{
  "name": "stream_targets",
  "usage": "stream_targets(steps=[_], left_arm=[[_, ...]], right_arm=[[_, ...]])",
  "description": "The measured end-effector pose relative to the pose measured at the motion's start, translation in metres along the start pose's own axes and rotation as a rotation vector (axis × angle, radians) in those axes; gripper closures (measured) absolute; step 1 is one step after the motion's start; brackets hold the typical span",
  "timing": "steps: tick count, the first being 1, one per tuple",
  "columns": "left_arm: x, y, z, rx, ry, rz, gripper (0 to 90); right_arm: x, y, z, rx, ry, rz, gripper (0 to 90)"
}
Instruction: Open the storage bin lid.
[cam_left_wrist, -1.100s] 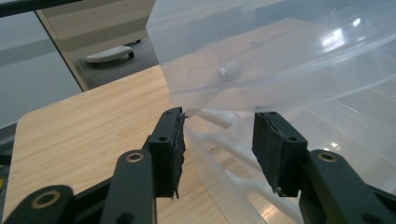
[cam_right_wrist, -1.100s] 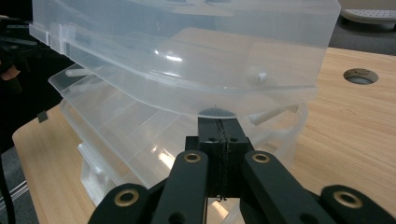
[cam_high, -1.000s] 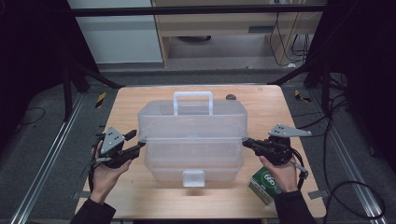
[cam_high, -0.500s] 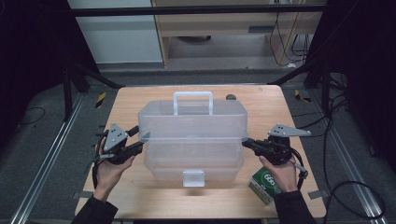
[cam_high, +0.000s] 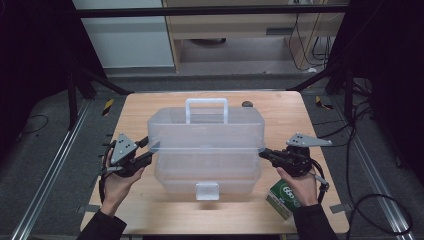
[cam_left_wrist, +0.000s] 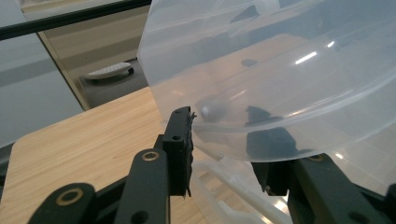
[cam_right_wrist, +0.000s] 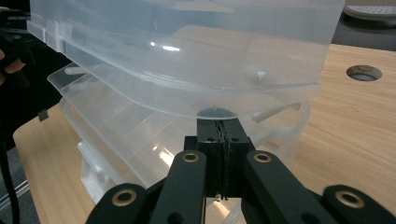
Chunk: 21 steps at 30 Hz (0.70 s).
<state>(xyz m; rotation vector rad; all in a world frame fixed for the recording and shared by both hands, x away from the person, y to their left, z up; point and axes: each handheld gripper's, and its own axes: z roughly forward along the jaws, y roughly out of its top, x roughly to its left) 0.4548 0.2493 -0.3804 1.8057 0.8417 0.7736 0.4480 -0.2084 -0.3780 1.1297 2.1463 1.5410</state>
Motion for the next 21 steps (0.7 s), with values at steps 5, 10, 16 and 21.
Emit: stream_targets(steps=[5, 10, 16, 21], left_arm=[[0.000, 0.000, -0.001, 0.005, 0.000, -0.008, 63.4], [0.002, 0.000, -0.003, 0.012, -0.007, -0.019, 65.5], [0.001, 0.000, -0.003, 0.022, -0.002, -0.015, 65.8], [0.001, 0.000, -0.003, 0.025, -0.002, -0.017, 65.8]], right_arm=[[-0.001, -0.001, -0.001, 0.004, -0.011, 0.002, 87.5], [-0.002, -0.003, -0.002, 0.030, -0.046, -0.004, 83.4], [-0.004, -0.007, 0.000, 0.086, -0.106, -0.009, 75.3], [-0.008, -0.013, 0.006, 0.156, -0.124, 0.010, 73.7]])
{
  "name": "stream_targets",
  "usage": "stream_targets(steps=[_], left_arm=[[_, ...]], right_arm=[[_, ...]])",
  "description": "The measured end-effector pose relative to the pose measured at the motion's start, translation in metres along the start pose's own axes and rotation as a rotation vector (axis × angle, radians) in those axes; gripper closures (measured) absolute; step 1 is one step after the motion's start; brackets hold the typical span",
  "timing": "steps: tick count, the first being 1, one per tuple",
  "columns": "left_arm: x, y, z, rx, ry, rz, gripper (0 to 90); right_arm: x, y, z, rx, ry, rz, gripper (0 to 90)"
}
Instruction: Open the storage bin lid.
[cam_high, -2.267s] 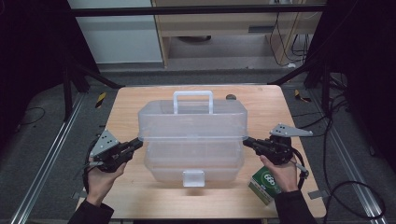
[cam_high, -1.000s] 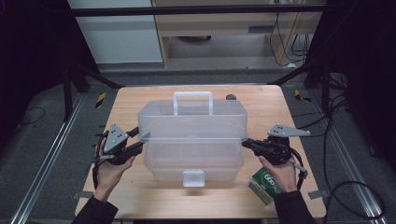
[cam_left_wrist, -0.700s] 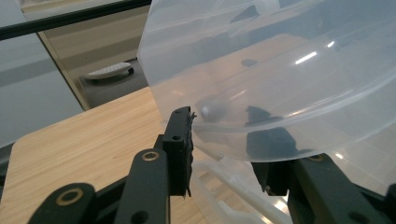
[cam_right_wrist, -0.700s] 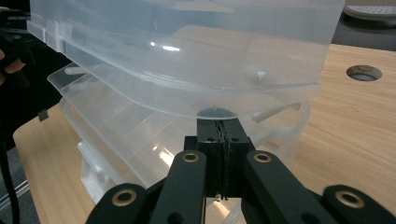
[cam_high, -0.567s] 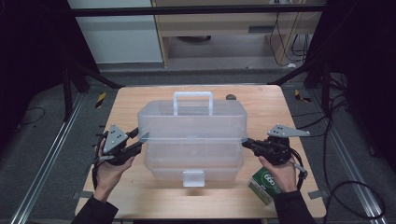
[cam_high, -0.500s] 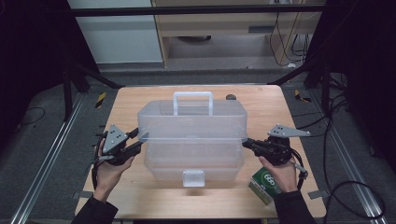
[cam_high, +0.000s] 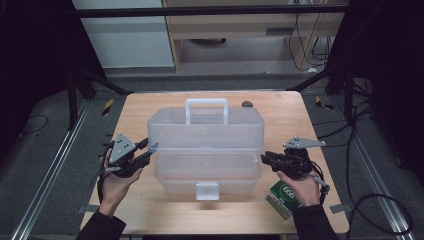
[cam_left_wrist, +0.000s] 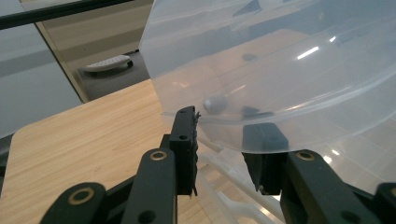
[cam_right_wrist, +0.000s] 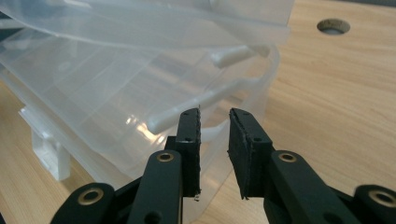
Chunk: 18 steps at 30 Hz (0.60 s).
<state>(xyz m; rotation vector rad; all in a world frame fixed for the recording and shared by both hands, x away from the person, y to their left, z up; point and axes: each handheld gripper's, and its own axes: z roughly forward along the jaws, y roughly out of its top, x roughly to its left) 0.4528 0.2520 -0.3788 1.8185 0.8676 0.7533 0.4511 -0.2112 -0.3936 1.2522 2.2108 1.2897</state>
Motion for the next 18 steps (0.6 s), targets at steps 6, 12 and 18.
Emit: stream_targets(steps=[6, 12, 18], left_arm=[[0.000, 0.000, 0.000, 0.001, 0.001, 0.000, 65.9], [0.000, 0.001, 0.000, 0.002, 0.001, -0.006, 65.9], [0.001, 0.002, 0.000, 0.006, 0.005, -0.011, 66.4]], right_arm=[[0.000, -0.003, 0.007, 0.040, 0.008, 0.010, 73.2], [0.000, -0.006, 0.017, 0.079, 0.014, 0.013, 74.5], [0.001, -0.007, 0.021, 0.093, 0.020, 0.017, 77.0]])
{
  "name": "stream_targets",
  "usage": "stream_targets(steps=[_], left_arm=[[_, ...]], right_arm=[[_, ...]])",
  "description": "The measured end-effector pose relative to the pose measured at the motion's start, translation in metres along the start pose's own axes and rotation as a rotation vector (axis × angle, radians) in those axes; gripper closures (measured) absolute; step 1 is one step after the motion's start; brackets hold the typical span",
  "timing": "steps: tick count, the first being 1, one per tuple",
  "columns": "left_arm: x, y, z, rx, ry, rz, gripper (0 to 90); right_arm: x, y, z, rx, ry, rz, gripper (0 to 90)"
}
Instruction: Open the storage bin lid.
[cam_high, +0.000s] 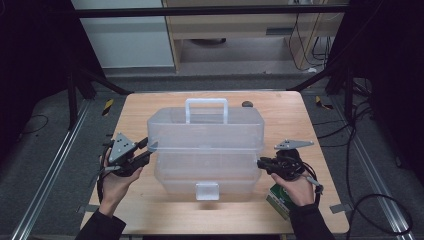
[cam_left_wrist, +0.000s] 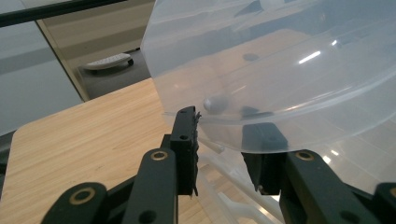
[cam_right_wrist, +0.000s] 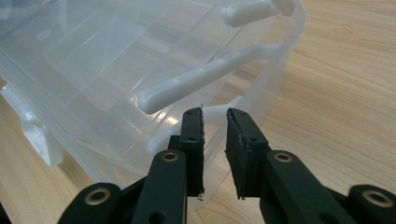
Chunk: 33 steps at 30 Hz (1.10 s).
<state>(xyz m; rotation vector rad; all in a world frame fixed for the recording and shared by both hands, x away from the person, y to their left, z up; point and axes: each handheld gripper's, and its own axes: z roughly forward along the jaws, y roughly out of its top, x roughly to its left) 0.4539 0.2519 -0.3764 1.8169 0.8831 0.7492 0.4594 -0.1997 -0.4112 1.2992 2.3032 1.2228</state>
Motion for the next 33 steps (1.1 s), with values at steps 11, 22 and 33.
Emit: stream_targets(steps=[11, 22, 33], left_arm=[[0.005, 0.007, 0.002, -0.008, -0.005, -0.030, 66.9], [0.010, 0.022, 0.007, -0.033, 0.014, -0.061, 68.8], [0.016, 0.037, 0.014, -0.040, 0.031, -0.067, 70.8]], right_arm=[[0.000, 0.001, 0.001, 0.009, 0.001, 0.021, 77.3], [0.002, 0.001, 0.002, 0.014, -0.007, 0.019, 77.5], [0.001, 0.001, 0.002, 0.011, -0.009, 0.017, 77.5]])
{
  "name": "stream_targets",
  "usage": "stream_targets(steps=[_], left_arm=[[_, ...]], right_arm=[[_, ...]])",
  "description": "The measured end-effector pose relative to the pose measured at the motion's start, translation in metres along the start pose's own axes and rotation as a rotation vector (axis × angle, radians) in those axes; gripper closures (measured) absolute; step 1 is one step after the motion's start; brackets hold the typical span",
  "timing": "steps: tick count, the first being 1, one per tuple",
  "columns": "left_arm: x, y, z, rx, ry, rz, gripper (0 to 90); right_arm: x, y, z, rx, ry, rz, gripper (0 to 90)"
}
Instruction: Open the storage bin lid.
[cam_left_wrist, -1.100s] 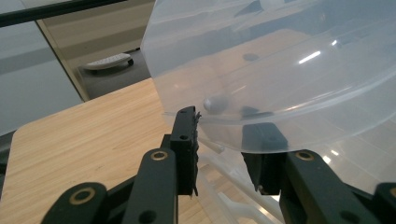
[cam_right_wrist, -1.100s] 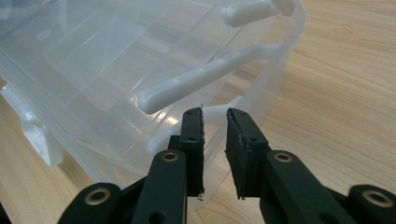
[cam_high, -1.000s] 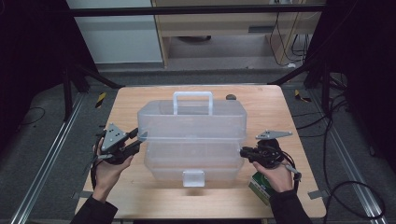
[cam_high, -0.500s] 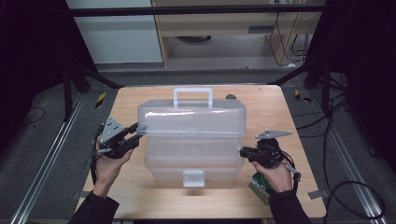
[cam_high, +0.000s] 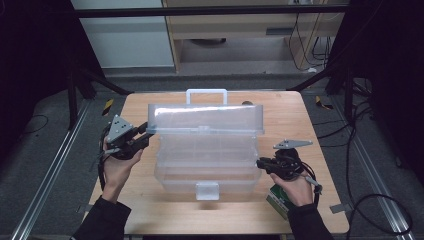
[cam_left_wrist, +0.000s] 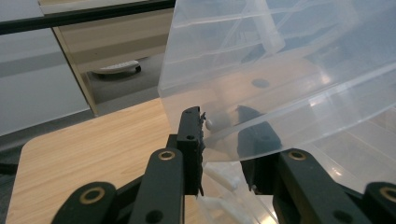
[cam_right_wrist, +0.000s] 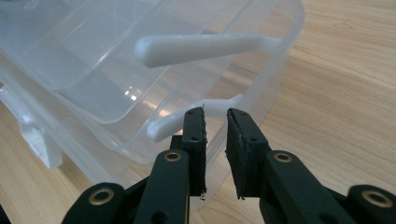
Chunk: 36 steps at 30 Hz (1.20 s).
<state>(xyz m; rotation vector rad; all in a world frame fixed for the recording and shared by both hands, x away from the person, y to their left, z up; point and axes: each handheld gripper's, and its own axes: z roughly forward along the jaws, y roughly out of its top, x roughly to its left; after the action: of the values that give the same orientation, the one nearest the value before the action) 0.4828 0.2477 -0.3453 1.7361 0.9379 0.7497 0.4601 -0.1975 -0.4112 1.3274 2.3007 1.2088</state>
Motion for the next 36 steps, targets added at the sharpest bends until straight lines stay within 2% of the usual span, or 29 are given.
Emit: stream_targets(steps=[1, 4, 6, 12, 17, 36], left_arm=[[0.001, 0.001, 0.002, -0.011, -0.007, 0.010, 71.0], [0.003, 0.004, 0.004, -0.012, -0.003, 0.001, 71.5], [0.003, 0.006, 0.004, -0.003, 0.010, -0.014, 71.8], [0.004, 0.014, 0.009, 0.002, 0.039, 0.005, 73.7], [0.005, 0.018, 0.013, 0.003, 0.054, -0.005, 74.9], [0.013, 0.030, 0.026, 0.000, 0.064, -0.037, 76.3]], right_arm=[[0.000, 0.000, 0.000, 0.000, 0.000, 0.000, 77.5], [0.000, 0.000, 0.000, 0.001, 0.000, 0.000, 77.4], [0.000, 0.000, 0.000, 0.000, 0.000, 0.001, 77.5], [0.000, 0.000, 0.000, 0.002, -0.001, 0.003, 77.5], [0.000, 0.000, 0.000, 0.002, 0.001, 0.007, 77.4], [0.000, 0.000, 0.000, 0.001, 0.001, 0.002, 77.3]])
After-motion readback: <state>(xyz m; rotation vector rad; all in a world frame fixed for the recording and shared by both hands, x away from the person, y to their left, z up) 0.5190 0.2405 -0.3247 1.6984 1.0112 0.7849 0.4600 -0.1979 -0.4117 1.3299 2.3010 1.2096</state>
